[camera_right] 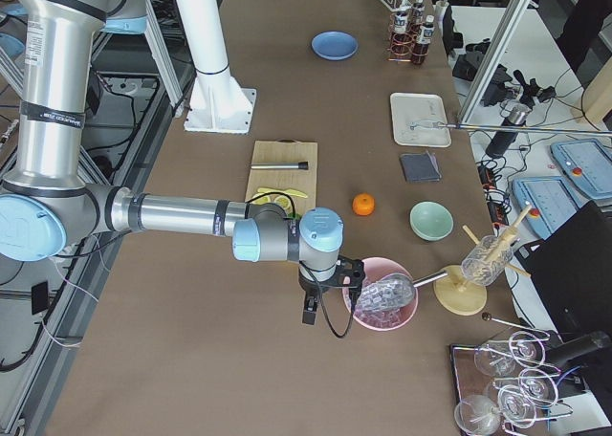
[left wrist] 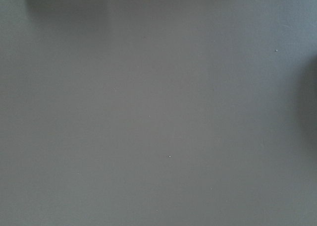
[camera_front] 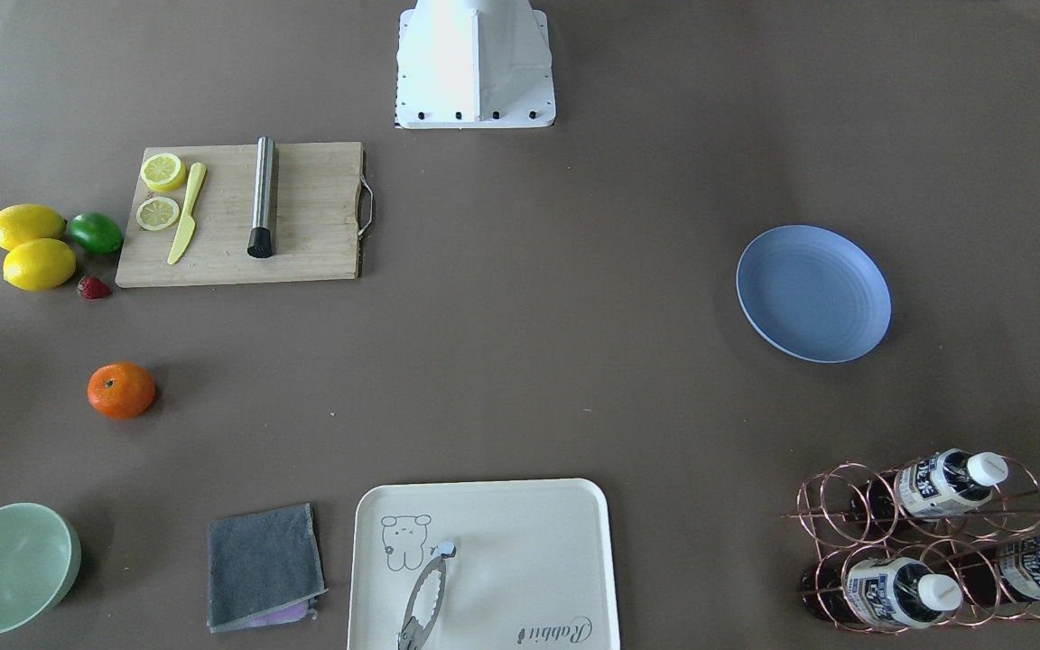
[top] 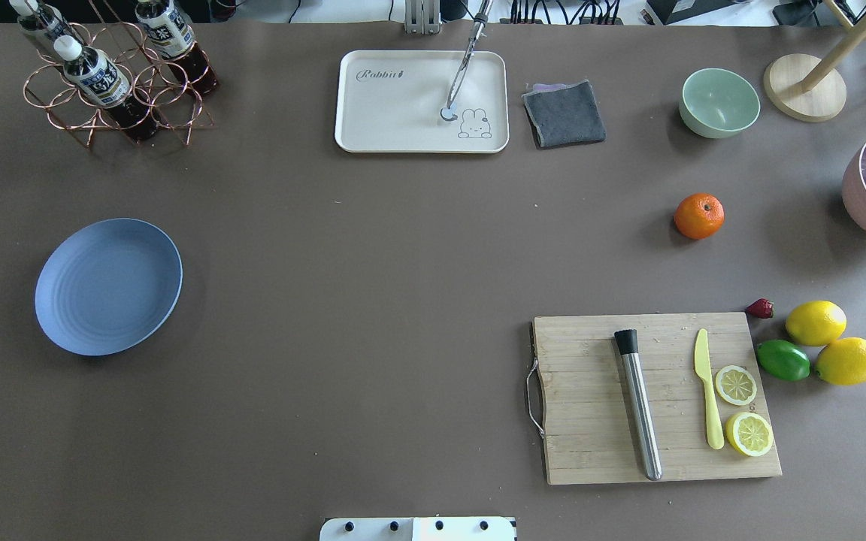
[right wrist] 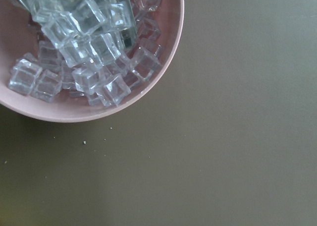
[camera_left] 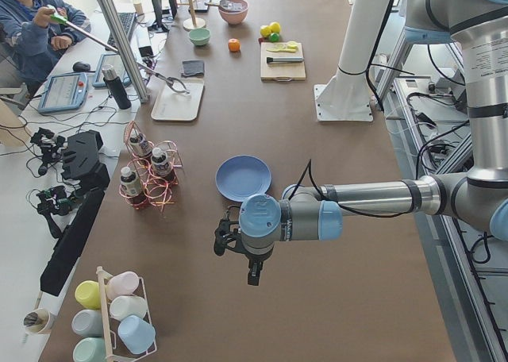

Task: Pick orange to plate

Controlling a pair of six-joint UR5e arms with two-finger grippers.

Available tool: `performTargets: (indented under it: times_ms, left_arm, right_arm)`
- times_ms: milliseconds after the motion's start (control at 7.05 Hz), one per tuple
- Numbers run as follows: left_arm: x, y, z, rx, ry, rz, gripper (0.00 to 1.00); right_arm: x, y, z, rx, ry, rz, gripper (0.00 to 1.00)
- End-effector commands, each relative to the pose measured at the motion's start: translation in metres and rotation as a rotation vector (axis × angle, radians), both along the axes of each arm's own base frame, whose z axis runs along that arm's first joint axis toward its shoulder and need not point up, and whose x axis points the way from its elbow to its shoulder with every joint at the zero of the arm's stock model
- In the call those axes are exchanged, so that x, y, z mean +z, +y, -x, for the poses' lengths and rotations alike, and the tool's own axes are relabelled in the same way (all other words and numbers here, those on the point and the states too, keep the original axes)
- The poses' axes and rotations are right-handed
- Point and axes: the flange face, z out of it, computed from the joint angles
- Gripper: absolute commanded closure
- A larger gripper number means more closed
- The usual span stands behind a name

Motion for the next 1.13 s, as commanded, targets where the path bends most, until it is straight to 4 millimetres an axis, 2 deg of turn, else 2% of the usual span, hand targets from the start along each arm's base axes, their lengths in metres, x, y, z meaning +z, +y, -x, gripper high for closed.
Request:
performTargets:
  times_ms: [0, 425, 851, 993]
  left_arm:
    - [-0.001, -0.001, 0.0, 0.002, -0.003, -0.014, 0.02]
    - [-0.014, -0.011, 0.001, -0.001, -0.004, -0.048, 0.02]
    - [-0.018, -0.015, 0.001, -0.002, -0.003, -0.054, 0.02]
    - [-0.025, -0.025, 0.002, -0.002, -0.004, -0.072, 0.02]
  right_arm:
    - [0.0, 0.0, 0.0, 0.0, 0.0, -0.001, 0.0]
    - [-0.017, -0.01, 0.003, 0.0, -0.019, -0.032, 0.0]
    - [-0.055, -0.028, 0.004, 0.0, -0.038, -0.112, 0.0]
    - [-0.071, -0.032, 0.006, -0.003, -0.065, -0.141, 0.0]
